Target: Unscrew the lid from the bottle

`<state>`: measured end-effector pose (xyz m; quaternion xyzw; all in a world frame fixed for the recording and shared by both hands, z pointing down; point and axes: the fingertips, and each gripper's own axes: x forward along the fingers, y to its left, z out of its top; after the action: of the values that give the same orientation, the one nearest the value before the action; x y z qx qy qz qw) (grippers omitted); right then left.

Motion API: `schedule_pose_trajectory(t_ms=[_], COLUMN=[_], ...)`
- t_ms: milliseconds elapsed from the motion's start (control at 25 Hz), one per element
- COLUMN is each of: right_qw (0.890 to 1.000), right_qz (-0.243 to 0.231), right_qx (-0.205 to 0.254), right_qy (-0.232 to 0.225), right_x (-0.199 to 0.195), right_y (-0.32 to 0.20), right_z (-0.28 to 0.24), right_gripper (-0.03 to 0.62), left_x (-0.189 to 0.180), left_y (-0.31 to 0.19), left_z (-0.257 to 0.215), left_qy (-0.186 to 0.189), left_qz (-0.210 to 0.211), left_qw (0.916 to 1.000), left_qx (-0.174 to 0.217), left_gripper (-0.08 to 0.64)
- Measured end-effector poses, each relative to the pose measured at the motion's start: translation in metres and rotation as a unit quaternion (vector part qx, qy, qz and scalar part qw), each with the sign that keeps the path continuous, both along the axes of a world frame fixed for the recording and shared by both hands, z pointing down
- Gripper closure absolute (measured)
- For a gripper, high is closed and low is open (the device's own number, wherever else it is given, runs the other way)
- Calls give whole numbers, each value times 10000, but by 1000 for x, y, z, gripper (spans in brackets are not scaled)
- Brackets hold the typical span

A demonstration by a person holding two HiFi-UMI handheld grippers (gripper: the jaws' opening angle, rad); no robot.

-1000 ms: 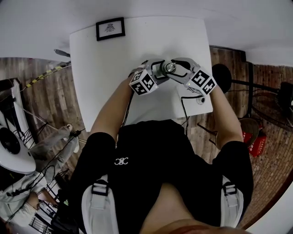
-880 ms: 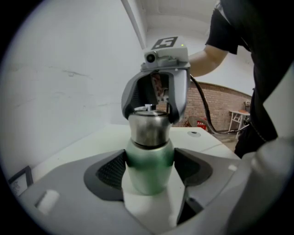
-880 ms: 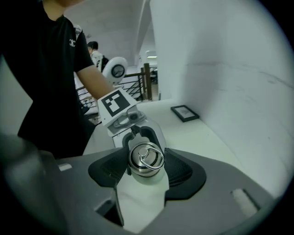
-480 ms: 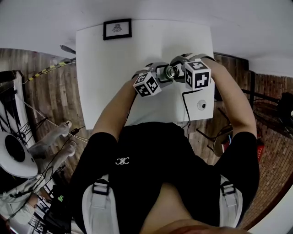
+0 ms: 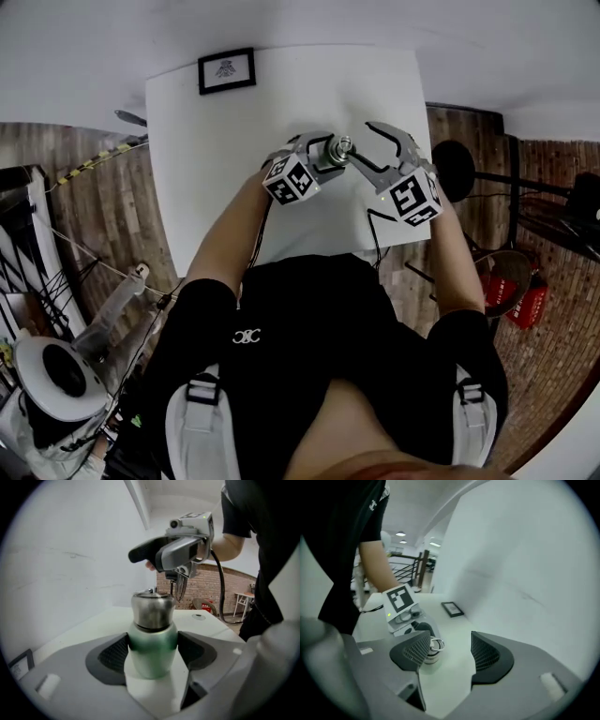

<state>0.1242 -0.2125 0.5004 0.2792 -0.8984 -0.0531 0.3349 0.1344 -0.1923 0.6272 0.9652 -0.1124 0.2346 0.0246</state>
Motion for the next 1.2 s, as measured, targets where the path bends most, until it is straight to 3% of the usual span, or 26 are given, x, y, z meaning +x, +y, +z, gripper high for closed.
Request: schedule_pose_trajectory(t_ms=[80,160,280,360,400,520,840,1080,1200], right_qw=[9894,9622,9283,9153,9138,9183,9338,9463,9593], right_qz=[1052,2012,2922,3210,3251,3194,3099,2617,2094], right_qx=[144,11,-159,-175,-167,-137,356,372,236], right_qy=[-986,-1834,-2292,-2425,-2428,-2334,-1753,-1861,-1879], right_x=[10,18,22,19,15,-3,-6,-8,-8], right_y=[3,11,20,18,16,10,3,3,3], right_z=[-8,-3,19,29,33,45,51,52,53], right_gripper=[341,341,339,339,339,339,341,342,341], left_x=[0,-1,-2,0,0,-1,0,-1,0], left_y=[-1,-1,-1,-3,-4,-5,-3,-4,-4], left_z=[0,0,1,2,2,3,1,1,1], left_qy=[17,3,-53,-49,-44,-80,-95,-69,-58], left_qz=[-9,-17,-29,-54,-70,-88,-75,-74,-92], left_qw=[10000,10000,10000,10000,10000,9999,9999,9999,9999], left_qx=[-2,-11,-33,-40,-41,-49,-64,-74,-89], left_gripper=[175,175,175,175,175,175,175,175,175])
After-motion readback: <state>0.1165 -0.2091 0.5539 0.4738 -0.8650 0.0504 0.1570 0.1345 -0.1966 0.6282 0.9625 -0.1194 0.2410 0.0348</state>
